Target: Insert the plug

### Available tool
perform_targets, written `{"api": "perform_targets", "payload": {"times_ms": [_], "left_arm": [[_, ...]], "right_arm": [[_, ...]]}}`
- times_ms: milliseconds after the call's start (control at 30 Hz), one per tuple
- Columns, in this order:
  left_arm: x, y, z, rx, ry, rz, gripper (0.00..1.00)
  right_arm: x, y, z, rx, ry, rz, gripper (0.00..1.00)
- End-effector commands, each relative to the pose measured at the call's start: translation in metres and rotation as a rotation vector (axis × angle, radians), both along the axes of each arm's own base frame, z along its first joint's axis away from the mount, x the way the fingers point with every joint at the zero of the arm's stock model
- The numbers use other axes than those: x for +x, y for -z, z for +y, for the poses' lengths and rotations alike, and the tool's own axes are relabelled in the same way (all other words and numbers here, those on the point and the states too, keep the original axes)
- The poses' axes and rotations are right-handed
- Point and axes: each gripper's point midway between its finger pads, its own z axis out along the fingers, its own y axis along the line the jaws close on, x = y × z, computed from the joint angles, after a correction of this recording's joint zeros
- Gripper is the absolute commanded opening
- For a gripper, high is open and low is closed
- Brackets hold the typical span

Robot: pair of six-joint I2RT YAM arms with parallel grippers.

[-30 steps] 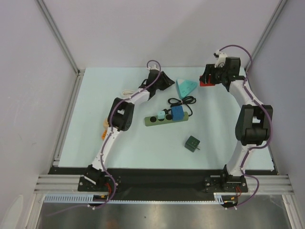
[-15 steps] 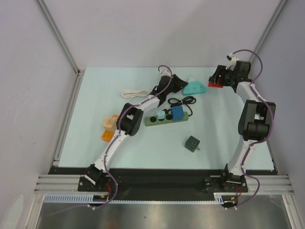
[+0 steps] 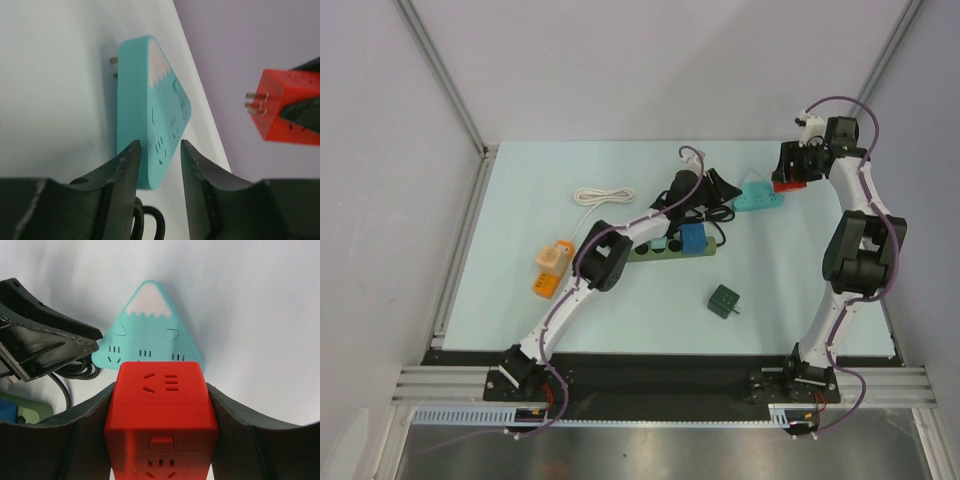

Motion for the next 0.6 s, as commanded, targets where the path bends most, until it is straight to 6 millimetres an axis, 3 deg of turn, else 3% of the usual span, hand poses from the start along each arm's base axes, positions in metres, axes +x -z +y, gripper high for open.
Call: {"api": "perform_targets", "payload": {"times_ms": [0, 100, 133, 200, 233, 267, 300, 333, 367, 433, 467, 567], "left_arm": [[-0.009, -0.085, 0.017, -0.077, 0.070, -0.118, 0.46], [-0.003, -0.103, 0.033, -0.006, 0.045, -0.204, 0.54], [-0.001, -0.102, 0.037, 0.042, 0.060, -0.187, 0.54], [0.012, -0.134, 0.052, 0.067, 0.065, -0.233, 0.53], [0.011, -0.137, 0.060, 0.082, 0.080, -0.215, 0.53], [0.012, -0.167, 0.073, 0.066, 0.079, -0.250, 0.53], [0.010, -0.164, 0.082, 0.097, 0.078, -0.245, 0.54], [0.007, -0.175, 0.090, 0.109, 0.076, -0.263, 0.54], [0.002, -0.201, 0.100, 0.111, 0.067, -0.296, 0.54], [-0.012, -0.199, 0.111, 0.180, 0.098, -0.268, 0.56], [-0.027, -0.214, 0.118, 0.203, 0.126, -0.285, 0.56], [-0.067, -0.210, 0.127, 0.259, 0.185, -0.241, 0.56]], "right_arm": [[-0.008, -0.007, -0.009, -0.068, -0.068, 0.050, 0.00], [-0.003, -0.004, -0.008, -0.102, -0.082, 0.067, 0.00], [-0.001, 0.005, -0.004, -0.116, -0.103, 0.088, 0.00], [0.000, 0.001, -0.005, -0.150, -0.135, 0.094, 0.00], [0.001, 0.009, -0.006, -0.149, -0.149, 0.113, 0.00], [-0.003, 0.011, -0.005, -0.136, -0.164, 0.133, 0.00], [-0.003, 0.012, -0.005, -0.133, -0.188, 0.136, 0.00], [0.002, 0.004, -0.003, -0.120, -0.208, 0.114, 0.00], [-0.004, 0.019, -0.003, -0.099, -0.220, 0.169, 0.00], [0.001, 0.016, -0.005, -0.101, -0.223, 0.177, 0.00], [-0.004, 0.030, -0.007, -0.094, -0.215, 0.229, 0.00], [-0.006, 0.037, -0.003, -0.058, -0.214, 0.252, 0.00]]}}
